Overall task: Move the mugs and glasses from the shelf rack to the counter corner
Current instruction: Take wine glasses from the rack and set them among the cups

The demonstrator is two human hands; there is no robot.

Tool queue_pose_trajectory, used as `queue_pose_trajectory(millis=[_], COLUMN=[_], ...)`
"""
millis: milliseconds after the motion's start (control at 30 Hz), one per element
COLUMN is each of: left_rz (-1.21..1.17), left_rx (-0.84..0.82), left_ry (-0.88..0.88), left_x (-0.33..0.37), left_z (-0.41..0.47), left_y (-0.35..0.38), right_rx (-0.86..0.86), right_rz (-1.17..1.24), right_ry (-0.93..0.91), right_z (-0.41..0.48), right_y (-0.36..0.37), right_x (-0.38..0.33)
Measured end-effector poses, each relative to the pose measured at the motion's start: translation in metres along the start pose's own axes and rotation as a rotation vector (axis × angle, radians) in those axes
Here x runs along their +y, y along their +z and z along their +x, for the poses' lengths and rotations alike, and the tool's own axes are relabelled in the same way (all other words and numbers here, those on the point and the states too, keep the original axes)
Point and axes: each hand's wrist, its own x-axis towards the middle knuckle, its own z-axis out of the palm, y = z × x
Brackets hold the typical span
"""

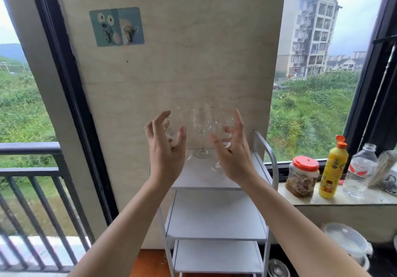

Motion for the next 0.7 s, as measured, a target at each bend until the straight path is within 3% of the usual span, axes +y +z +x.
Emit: queue_pose_trajectory(millis=[267, 467, 700], left_rz=[-0.108, -0.288, -0.538], left_rx=[-0.007, -0.003, -0.209], left_ry=[0.160, 0.161, 0.139], left_x=[0.039, 0.074, 0.152], left_z=[-0.020, -0.062, -0.152], left_y=[-0.021, 0.011, 0.093], right_rx=[0.111, 0.247, 0.454], right_rz=[-0.034, -0.077, -0.308], right_ry=[-0.104, -0.141, 0.043], right_z=[-0.027, -0.077, -0.169], right_y=[-0.038, -0.100, -0.231], right_x=[-0.047, -0.067, -0.072])
